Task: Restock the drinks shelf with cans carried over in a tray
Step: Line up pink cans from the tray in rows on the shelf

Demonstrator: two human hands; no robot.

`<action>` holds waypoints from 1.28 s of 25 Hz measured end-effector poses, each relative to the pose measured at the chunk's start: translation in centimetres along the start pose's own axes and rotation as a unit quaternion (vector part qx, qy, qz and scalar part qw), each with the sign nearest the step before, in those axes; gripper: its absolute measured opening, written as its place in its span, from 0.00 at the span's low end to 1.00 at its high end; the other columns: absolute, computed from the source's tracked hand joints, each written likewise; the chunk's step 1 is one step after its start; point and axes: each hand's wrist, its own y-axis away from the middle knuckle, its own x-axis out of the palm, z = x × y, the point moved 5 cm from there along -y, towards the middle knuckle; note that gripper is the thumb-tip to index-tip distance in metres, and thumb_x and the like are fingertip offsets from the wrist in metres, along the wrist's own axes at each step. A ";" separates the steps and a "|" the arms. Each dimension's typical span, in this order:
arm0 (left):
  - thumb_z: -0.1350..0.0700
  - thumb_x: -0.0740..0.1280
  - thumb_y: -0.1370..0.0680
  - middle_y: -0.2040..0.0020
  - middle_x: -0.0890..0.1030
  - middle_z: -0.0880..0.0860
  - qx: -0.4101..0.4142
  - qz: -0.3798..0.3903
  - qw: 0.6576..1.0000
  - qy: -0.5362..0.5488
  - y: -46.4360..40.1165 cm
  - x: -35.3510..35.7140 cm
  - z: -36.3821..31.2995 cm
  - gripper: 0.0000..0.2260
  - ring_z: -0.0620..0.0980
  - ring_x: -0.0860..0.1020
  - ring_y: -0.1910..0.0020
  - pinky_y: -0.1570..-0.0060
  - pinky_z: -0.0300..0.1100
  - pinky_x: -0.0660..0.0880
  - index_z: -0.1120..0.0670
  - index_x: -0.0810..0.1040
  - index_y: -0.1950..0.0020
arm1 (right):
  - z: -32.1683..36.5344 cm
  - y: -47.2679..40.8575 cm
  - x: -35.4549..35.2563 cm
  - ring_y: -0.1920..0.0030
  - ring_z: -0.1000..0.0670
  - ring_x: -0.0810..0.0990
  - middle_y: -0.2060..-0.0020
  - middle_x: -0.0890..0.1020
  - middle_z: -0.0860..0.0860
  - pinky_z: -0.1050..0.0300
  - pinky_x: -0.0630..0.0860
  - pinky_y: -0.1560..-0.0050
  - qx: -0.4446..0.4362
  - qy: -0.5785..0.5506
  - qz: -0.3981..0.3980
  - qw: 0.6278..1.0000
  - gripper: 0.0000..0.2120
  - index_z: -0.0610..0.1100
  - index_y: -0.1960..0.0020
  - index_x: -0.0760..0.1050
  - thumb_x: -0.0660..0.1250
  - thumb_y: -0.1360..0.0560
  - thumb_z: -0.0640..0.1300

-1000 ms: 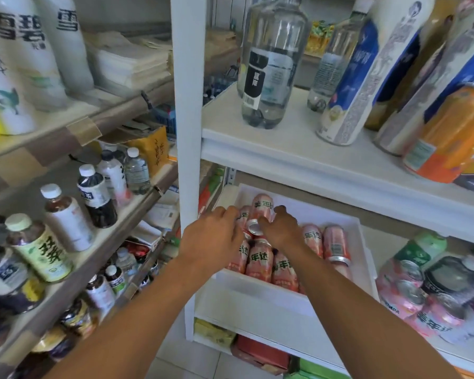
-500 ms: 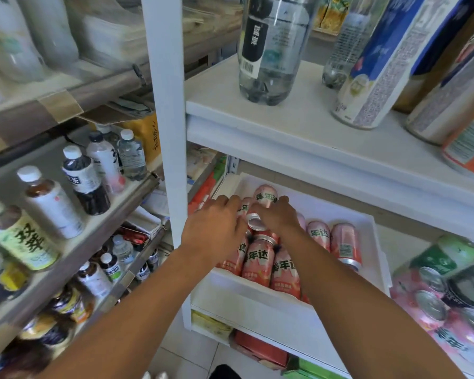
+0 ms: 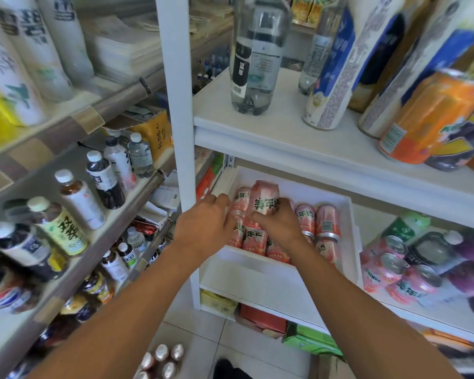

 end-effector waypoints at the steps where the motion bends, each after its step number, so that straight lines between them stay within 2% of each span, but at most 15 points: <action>1: 0.48 0.58 0.20 0.41 0.78 0.52 0.002 0.001 1.000 0.002 0.7 -0.6 -0.1 0.14 0.54 0.77 0.45 0.54 0.50 0.77 0.51 0.72 0.38 | 0.3 1.4 -0.6 0.56 0.50 0.82 0.56 0.82 0.51 0.52 0.80 0.54 -0.004 -0.012 -0.007 1.000 0.23 0.48 0.46 0.69 0.76 0.35 0.50; 4: 0.48 0.59 0.20 0.41 0.78 0.51 0.002 -0.004 1.000 0.009 3.2 -2.6 -0.7 0.13 0.54 0.78 0.45 0.53 0.50 0.77 0.51 0.72 0.37 | 1.3 5.6 -1.9 0.53 0.52 0.82 0.51 0.82 0.53 0.54 0.80 0.53 -0.033 -0.045 -0.006 0.998 0.27 0.52 0.43 0.66 0.77 0.35 0.46; 8: 0.49 0.58 0.20 0.43 0.78 0.52 0.003 -0.027 1.000 -0.006 6.2 -5.1 -1.7 0.13 0.55 0.78 0.47 0.56 0.50 0.76 0.51 0.72 0.38 | 3.1 10.6 -3.4 0.53 0.60 0.79 0.51 0.78 0.57 0.68 0.75 0.59 -0.088 -0.059 0.003 0.994 0.32 0.54 0.39 0.63 0.78 0.34 0.44; 9: 0.49 0.58 0.20 0.43 0.78 0.52 -0.001 -0.034 0.999 -0.006 6.9 -5.7 -1.8 0.13 0.55 0.78 0.47 0.56 0.50 0.77 0.51 0.72 0.38 | 3.7 11.6 -3.6 0.53 0.60 0.79 0.51 0.78 0.58 0.68 0.76 0.58 -0.103 -0.062 0.002 0.993 0.32 0.54 0.39 0.63 0.79 0.34 0.45; 12: 0.48 0.58 0.20 0.42 0.78 0.51 -0.027 -0.056 0.998 -0.013 10.1 -7.8 -2.3 0.13 0.55 0.78 0.47 0.53 0.53 0.78 0.50 0.72 0.37 | 5.2 14.8 -4.0 0.51 0.59 0.81 0.49 0.78 0.58 0.58 0.80 0.50 -0.148 -0.069 0.010 0.987 0.35 0.54 0.36 0.64 0.80 0.35 0.49; 16: 0.48 0.57 0.20 0.41 0.77 0.51 -0.080 -0.101 0.990 -0.047 14.8 -11.1 -2.4 0.13 0.56 0.78 0.48 0.56 0.49 0.76 0.49 0.71 0.37 | 7.4 19.1 -3.9 0.56 0.68 0.79 0.51 0.78 0.61 0.71 0.76 0.59 -0.199 -0.101 0.053 0.973 0.30 0.56 0.40 0.65 0.79 0.34 0.45; 21: 0.47 0.57 0.19 0.43 0.77 0.53 -0.152 -0.137 0.973 -0.105 22.4 -15.9 -0.9 0.14 0.58 0.78 0.50 0.60 0.50 0.76 0.51 0.71 0.38 | 10.4 24.7 -1.6 0.58 0.72 0.77 0.54 0.77 0.65 0.76 0.71 0.63 -0.265 -0.098 0.128 0.951 0.32 0.55 0.37 0.66 0.79 0.34 0.47; 25: 0.48 0.56 0.19 0.43 0.77 0.53 -0.225 -0.160 0.950 -0.149 28.8 -19.3 0.8 0.13 0.57 0.78 0.50 0.62 0.47 0.72 0.52 0.71 0.39 | 12.6 29.9 2.1 0.56 0.74 0.76 0.52 0.75 0.67 0.76 0.72 0.62 -0.305 -0.110 0.198 0.925 0.32 0.59 0.38 0.63 0.78 0.33 0.46; 28: 0.47 0.56 0.19 0.42 0.77 0.53 -0.275 -0.188 0.927 -0.172 33.6 -22.1 2.6 0.13 0.59 0.78 0.49 0.60 0.48 0.74 0.51 0.72 0.39 | 14.3 33.7 5.6 0.52 0.70 0.77 0.49 0.77 0.65 0.73 0.75 0.56 -0.335 -0.101 0.244 0.905 0.34 0.56 0.35 0.65 0.79 0.35 0.47; 30: 0.48 0.57 0.19 0.41 0.78 0.53 -0.302 -0.211 0.914 -0.170 36.6 -24.0 4.2 0.14 0.59 0.78 0.48 0.58 0.49 0.76 0.51 0.72 0.38 | 15.7 36.2 7.9 0.52 0.69 0.78 0.48 0.78 0.64 0.73 0.75 0.56 -0.354 -0.093 0.266 0.892 0.34 0.56 0.35 0.66 0.79 0.35 0.47; 32: 0.48 0.58 0.19 0.41 0.78 0.53 -0.333 -0.229 0.898 -0.171 39.7 -26.0 5.8 0.13 0.59 0.78 0.47 0.59 0.48 0.73 0.51 0.72 0.37 | 17.1 38.7 10.3 0.53 0.67 0.79 0.49 0.79 0.62 0.70 0.76 0.55 -0.367 -0.092 0.286 0.881 0.33 0.57 0.37 0.66 0.79 0.35 0.47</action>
